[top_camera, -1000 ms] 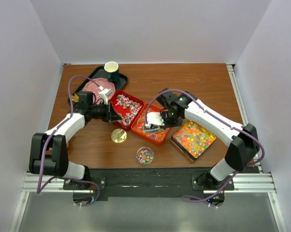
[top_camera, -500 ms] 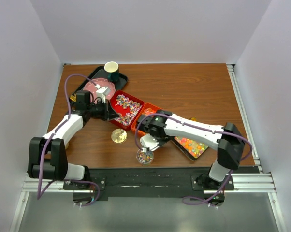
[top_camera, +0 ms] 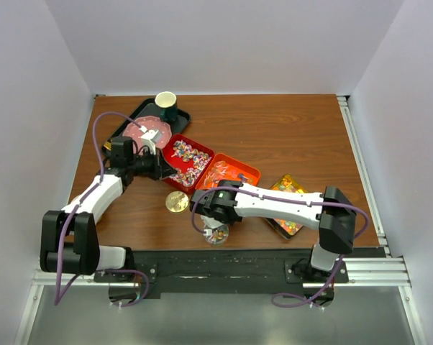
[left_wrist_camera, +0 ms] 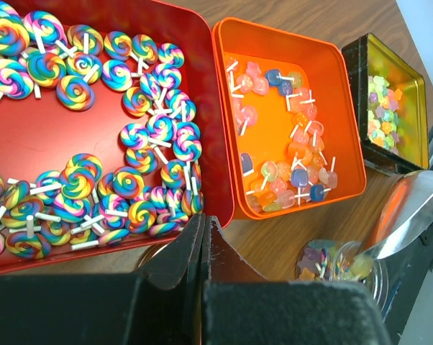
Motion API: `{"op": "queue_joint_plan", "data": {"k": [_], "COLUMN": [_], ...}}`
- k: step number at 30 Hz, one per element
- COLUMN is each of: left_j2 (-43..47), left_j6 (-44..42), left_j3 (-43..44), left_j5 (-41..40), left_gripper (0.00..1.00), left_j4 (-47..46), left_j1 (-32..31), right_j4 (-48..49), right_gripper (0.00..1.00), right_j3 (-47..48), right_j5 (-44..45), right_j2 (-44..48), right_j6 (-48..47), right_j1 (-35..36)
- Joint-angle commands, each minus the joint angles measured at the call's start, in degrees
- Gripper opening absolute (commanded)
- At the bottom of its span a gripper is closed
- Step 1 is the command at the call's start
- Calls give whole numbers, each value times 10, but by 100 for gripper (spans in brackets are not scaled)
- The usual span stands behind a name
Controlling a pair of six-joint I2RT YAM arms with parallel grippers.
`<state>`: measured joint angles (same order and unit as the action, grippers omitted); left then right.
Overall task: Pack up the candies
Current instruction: Place the spatula at the center of the board.
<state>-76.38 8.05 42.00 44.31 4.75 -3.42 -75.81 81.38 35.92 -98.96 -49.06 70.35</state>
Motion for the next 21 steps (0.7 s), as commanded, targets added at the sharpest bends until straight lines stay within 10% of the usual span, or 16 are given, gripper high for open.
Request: {"op": "queue_joint_plan", "data": {"k": [1, 8, 21], "left_j2": [12, 20, 63], "left_j6": [13, 12, -65], "left_j3": [2, 9, 25], "left_j5": [9, -10, -46], "left_gripper": [1, 27, 61], "left_j4": [-32, -5, 91], "left_j1": [5, 4, 4], "right_j4": [-152, -146, 157], "right_gripper": [0, 0, 0], "right_j3": [-10, -52, -7], "right_j5": [47, -32, -308], "right_j2": [37, 97, 54], "right_j6": [-4, 26, 284], "right_j1": [1, -67, -543]}}
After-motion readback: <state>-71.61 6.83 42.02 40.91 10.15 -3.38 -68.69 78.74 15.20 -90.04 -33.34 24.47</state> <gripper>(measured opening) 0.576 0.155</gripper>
